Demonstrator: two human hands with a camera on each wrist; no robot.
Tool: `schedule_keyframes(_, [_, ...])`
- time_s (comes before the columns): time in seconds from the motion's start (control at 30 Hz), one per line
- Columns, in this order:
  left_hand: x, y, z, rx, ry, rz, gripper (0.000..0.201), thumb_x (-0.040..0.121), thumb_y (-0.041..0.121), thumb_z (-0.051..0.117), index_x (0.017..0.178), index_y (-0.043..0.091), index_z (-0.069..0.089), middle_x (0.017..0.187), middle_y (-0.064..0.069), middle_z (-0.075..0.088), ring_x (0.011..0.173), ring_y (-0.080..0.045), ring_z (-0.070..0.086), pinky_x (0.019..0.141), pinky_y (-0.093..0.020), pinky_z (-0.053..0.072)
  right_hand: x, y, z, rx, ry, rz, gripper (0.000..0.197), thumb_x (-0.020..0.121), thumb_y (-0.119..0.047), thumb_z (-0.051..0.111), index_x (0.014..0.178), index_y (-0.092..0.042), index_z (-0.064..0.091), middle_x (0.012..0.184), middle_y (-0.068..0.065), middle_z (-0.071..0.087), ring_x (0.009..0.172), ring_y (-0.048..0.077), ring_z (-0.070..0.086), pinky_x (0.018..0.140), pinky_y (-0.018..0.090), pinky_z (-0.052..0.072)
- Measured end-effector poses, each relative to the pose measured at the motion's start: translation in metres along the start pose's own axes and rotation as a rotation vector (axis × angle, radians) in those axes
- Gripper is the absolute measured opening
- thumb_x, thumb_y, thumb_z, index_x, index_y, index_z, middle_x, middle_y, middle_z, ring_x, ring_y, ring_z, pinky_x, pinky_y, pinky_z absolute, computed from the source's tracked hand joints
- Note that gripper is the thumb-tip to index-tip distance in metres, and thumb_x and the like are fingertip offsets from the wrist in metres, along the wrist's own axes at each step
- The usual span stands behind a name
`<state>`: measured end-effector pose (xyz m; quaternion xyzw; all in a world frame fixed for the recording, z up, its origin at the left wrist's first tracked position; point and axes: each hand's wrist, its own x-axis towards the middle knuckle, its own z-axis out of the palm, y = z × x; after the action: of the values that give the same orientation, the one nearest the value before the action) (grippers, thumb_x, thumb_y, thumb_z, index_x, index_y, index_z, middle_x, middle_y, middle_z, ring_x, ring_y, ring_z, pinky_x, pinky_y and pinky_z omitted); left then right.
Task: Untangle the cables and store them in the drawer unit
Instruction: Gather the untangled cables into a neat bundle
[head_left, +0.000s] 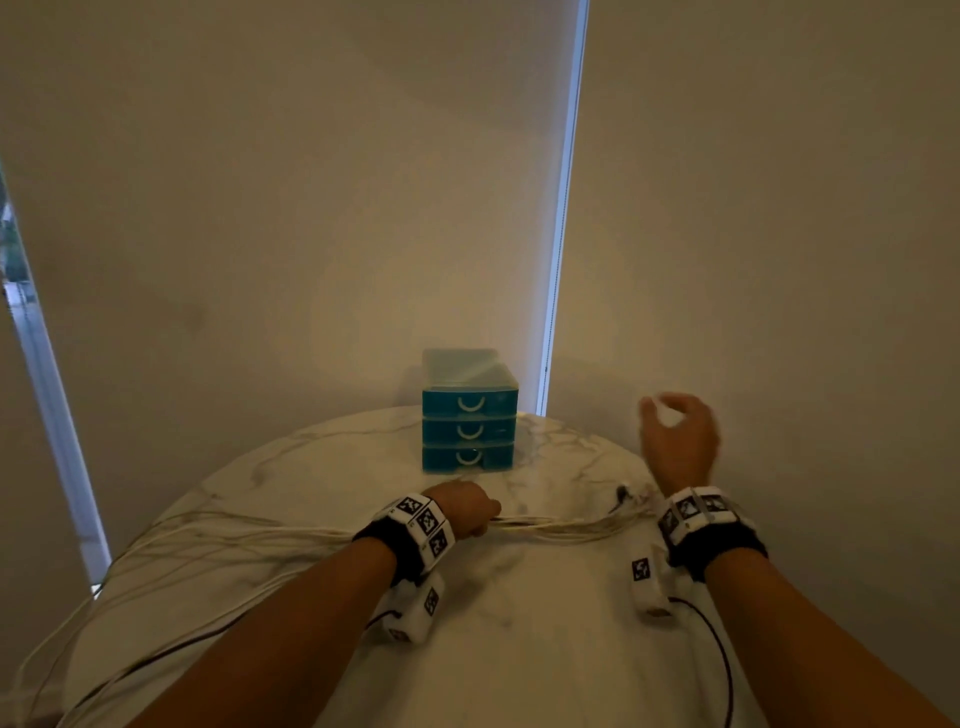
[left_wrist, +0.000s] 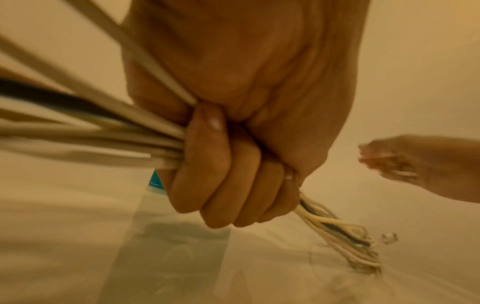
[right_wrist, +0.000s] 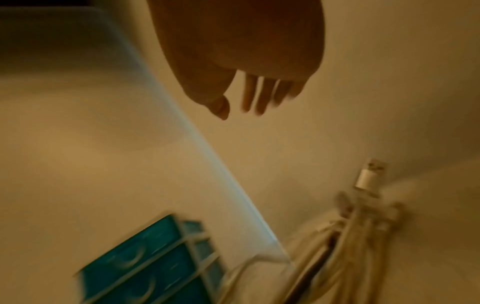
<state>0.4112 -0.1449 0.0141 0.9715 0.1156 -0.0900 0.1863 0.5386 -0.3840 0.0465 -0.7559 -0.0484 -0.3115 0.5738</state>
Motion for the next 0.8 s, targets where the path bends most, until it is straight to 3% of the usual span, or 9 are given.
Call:
schedule_keyframes(0.07, [0.002, 0.001, -0.001, -0.118, 0.008, -0.057, 0.042, 0.113, 0.027, 0.039, 0.073, 0.018, 0.052, 0.074, 0.003, 0.053, 0.060, -0.009, 0.048, 0.054, -0.020, 0.040, -0.036, -0.029, 0.015, 0.041, -0.330, -0.251, 0.018, 0.092, -0.036, 0.075, 0.103, -0.022, 0.075, 0.103, -0.007, 0.077, 0.101, 0.013, 0.071, 0.094, 0.033, 0.055])
schedule_keyframes(0.1, [0.001, 0.002, -0.003, -0.176, 0.000, -0.074, 0.044, 0.112, 0.028, 0.039, 0.071, 0.018, 0.050, 0.071, 0.002, 0.051, 0.056, -0.010, 0.046, 0.050, -0.020, 0.039, -0.056, -0.038, 0.024, -0.031, -0.571, -0.339, 0.018, 0.092, -0.029, 0.078, 0.108, -0.024, 0.074, 0.106, -0.013, 0.075, 0.100, 0.005, 0.069, 0.091, 0.024, 0.053])
schedule_keyframes(0.17, [-0.006, 0.000, -0.007, -0.295, -0.026, -0.090, 0.046, 0.111, 0.033, 0.039, 0.068, 0.019, 0.050, 0.066, 0.001, 0.048, 0.050, -0.012, 0.040, 0.043, -0.018, 0.034, -0.090, -0.044, 0.044, -0.322, -1.030, -0.428, 0.048, 0.087, -0.032, 0.082, 0.131, -0.026, 0.064, 0.121, -0.015, 0.066, 0.109, 0.004, 0.062, 0.093, 0.016, 0.044])
schedule_keyframes(0.23, [-0.010, -0.006, -0.012, -0.357, -0.046, -0.085, 0.047, 0.111, 0.037, 0.038, 0.069, 0.020, 0.051, 0.064, 0.002, 0.047, 0.049, -0.011, 0.039, 0.045, -0.019, 0.033, -0.105, -0.034, 0.065, -0.570, -1.229, -0.431, 0.057, 0.086, -0.036, 0.080, 0.138, -0.024, 0.058, 0.128, -0.002, 0.067, 0.117, 0.019, 0.063, 0.098, 0.028, 0.049])
schedule_keyframes(0.37, [-0.009, -0.018, -0.020, -0.318, -0.063, -0.032, 0.048, 0.110, 0.040, 0.037, 0.072, 0.018, 0.054, 0.066, 0.000, 0.049, 0.051, -0.013, 0.041, 0.050, -0.023, 0.034, -0.105, -0.037, 0.077, -0.650, -1.119, -0.532, 0.031, 0.097, -0.049, 0.067, 0.111, -0.024, 0.078, 0.108, 0.004, 0.077, 0.098, 0.024, 0.070, 0.090, 0.037, 0.056])
schedule_keyframes(0.47, [-0.022, -0.025, -0.030, -0.390, -0.129, -0.005, 0.061, 0.108, 0.066, 0.031, 0.071, 0.022, 0.052, 0.060, 0.004, 0.042, 0.047, -0.010, 0.033, 0.045, -0.020, 0.029, -0.098, -0.040, 0.080, -0.753, -0.910, -0.663, 0.028, 0.095, -0.048, 0.061, 0.093, -0.023, 0.073, 0.089, 0.001, 0.072, 0.081, 0.023, 0.070, 0.073, 0.034, 0.054])
schedule_keyframes(0.57, [-0.033, -0.052, -0.049, -0.315, -0.127, -0.016, 0.069, 0.099, 0.082, 0.026, 0.073, 0.023, 0.051, 0.061, 0.004, 0.042, 0.050, -0.013, 0.034, 0.050, -0.023, 0.033, -0.082, -0.035, 0.076, -0.863, -0.797, -0.613, 0.021, 0.096, -0.040, 0.061, 0.086, -0.025, 0.070, 0.081, -0.003, 0.067, 0.076, 0.019, 0.065, 0.071, 0.030, 0.051])
schedule_keyframes(0.7, [-0.043, -0.104, -0.068, -0.086, 0.083, -0.128, 0.065, 0.106, 0.070, 0.030, 0.073, 0.020, 0.056, 0.068, 0.001, 0.053, 0.056, -0.016, 0.043, 0.060, -0.027, 0.039, -0.054, -0.020, 0.055, -1.050, -0.689, -0.589, 0.021, 0.099, -0.037, 0.059, 0.094, -0.023, 0.073, 0.092, -0.003, 0.071, 0.077, 0.019, 0.059, 0.073, 0.028, 0.046])
schedule_keyframes(0.8, [-0.036, -0.107, -0.064, 0.118, 0.121, -0.110, 0.051, 0.101, 0.057, 0.032, 0.075, 0.021, 0.057, 0.085, -0.005, 0.060, 0.070, -0.020, 0.051, 0.071, -0.032, 0.041, -0.045, -0.004, 0.053, -1.158, -0.815, -0.534, 0.044, 0.093, -0.063, 0.061, 0.111, -0.024, 0.072, 0.114, 0.001, 0.072, 0.101, 0.024, 0.067, 0.086, 0.033, 0.051])
